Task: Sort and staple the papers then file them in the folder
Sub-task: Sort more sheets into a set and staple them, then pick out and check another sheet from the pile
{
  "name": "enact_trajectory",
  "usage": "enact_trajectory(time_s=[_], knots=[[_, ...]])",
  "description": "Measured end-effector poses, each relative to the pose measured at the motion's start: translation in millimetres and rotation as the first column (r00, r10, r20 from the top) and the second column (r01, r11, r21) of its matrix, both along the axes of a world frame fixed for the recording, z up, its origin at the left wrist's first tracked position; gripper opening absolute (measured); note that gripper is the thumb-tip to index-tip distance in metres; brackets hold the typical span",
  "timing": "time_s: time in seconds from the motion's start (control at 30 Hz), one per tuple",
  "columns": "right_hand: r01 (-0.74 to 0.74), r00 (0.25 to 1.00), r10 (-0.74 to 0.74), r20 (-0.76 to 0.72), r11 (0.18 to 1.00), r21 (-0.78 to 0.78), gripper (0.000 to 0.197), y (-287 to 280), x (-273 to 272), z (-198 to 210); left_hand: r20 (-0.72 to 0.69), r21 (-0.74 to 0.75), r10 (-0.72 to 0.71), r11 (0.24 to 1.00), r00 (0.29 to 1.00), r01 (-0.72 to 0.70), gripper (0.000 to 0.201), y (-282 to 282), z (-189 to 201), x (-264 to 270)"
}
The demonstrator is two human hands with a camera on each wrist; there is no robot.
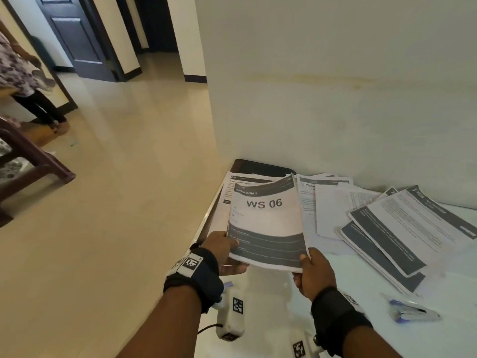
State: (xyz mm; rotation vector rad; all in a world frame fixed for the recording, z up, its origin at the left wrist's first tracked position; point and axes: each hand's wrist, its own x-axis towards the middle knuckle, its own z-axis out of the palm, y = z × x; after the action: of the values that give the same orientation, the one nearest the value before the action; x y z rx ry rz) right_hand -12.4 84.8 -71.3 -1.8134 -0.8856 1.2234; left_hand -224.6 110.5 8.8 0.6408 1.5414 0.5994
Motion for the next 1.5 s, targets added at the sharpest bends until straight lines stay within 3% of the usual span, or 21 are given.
enact_trajectory(time_s=[0.2, 0.3, 0.43, 0.5, 0.6, 0.77, 0.97, 1.1, 1.2, 1.33, 1.5], knots=[[-0.089, 0.982, 0.078, 0.171, 0.994, 0.06, 0.017, 53.9, -35.9, -14.0, -0.081, 0.067, 0.148, 0.987, 0.986, -0.143, 0.026, 16.6, -17.9, -8.1], [-0.068, 0.98, 0.058, 0.191, 0.997, 0.042, 0.016, 64.7, -48.6, -25.0, -0.101, 0.072, 0.173, 0.984, 0.98, -0.166, 0.044, 17.3, -31.1, -11.9], [-0.075, 0.965, 0.081, 0.249, 0.997, -0.033, 0.014, 67.1, -49.9, -40.1, -0.16, 0.001, 0.15, 0.988, 0.976, -0.152, 0.061, 14.1, -48.3, -16.5], [-0.117, 0.955, 0.136, 0.264, 0.989, -0.087, 0.015, 67.2, -48.1, -40.2, -0.287, 0.015, 0.109, 0.994, 0.952, -0.109, 0.068, 15.6, -54.7, -19.2], [-0.224, 0.898, 0.274, 0.343, 0.958, -0.178, 0.022, 65.7, -44.7, -31.1, -0.492, 0.073, 0.06, 0.997, 0.869, -0.028, 0.077, 20.4, -57.6, -24.1], [-0.316, 0.749, 0.41, 0.52, 0.911, -0.264, 0.029, 49.9, -24.7, 1.1, -0.527, 0.193, 0.024, 0.977, 0.85, 0.092, 0.057, 18.7, -44.3, -11.0], [-0.374, 0.647, 0.482, 0.591, 0.876, -0.304, 0.039, 9.8, 42.3, 36.1, -0.618, 0.244, -0.186, 0.879, 0.764, 0.41, 0.044, 10.3, -14.9, 40.4], [-0.442, 0.486, 0.589, 0.646, 0.803, -0.4, 0.034, -20.3, 99.6, 52.2, -0.69, 0.178, -0.36, 0.756, 0.628, 0.629, 0.053, -0.6, 4.1, 75.9], [-0.462, 0.431, 0.63, 0.646, 0.769, -0.442, 0.026, -40.7, 143.2, 60.1, -0.722, 0.143, -0.444, 0.654, 0.531, 0.742, 0.053, -9.1, 10.1, 103.3], [-0.458, 0.34, 0.664, 0.666, 0.735, -0.5, 0.016, -57.4, 183.3, 62.8, -0.738, 0.128, -0.501, 0.554, 0.452, 0.823, 0.045, -17.8, 20.2, 136.6], [-0.393, 0.278, 0.635, 0.72, 0.76, -0.518, 0.026, -67.6, 222.6, 36.2, -0.746, 0.125, -0.53, 0.484, 0.403, 0.866, 0.038, -19.3, 19.4, 176.7]])
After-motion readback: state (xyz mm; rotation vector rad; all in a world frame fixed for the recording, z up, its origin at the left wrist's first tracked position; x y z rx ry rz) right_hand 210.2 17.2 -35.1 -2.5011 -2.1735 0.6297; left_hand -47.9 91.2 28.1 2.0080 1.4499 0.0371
